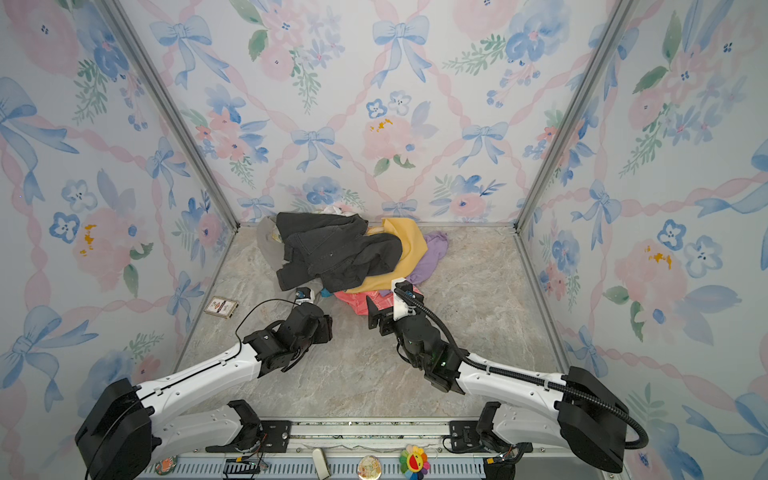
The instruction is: Pick out a specific cloth from the pile
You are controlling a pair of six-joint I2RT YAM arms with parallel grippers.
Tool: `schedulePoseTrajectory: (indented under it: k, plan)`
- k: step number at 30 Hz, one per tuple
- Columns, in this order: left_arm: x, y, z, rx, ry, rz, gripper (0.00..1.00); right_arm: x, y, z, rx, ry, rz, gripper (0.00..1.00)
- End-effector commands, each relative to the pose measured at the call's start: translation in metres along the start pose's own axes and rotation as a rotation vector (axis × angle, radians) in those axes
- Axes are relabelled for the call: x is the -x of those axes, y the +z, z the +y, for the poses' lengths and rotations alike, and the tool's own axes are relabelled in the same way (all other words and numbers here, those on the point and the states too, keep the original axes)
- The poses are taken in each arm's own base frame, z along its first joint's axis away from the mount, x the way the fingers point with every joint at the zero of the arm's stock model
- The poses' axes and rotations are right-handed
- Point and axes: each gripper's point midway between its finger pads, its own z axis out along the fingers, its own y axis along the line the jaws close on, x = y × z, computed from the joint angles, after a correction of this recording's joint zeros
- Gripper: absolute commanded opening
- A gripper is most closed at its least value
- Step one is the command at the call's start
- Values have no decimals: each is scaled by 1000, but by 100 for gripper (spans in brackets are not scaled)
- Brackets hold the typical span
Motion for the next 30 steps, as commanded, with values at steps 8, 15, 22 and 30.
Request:
schedulePoseTrajectory:
  k: [8, 15, 22, 30]
  plan:
    - [17, 18, -11, 102, -71, -185, 60, -9, -10, -36, -34, 41, 45, 100]
    - [15, 36, -13, 147, -45, -224, 58, -7, -11, -51, -54, 61, 29, 100]
    - [9, 44, -7, 164, -55, -309, 55, -4, -12, -60, -46, 64, 13, 100]
    - [14, 48, -29, 41, -8, -234, 56, -18, -5, -58, 6, 34, 53, 99]
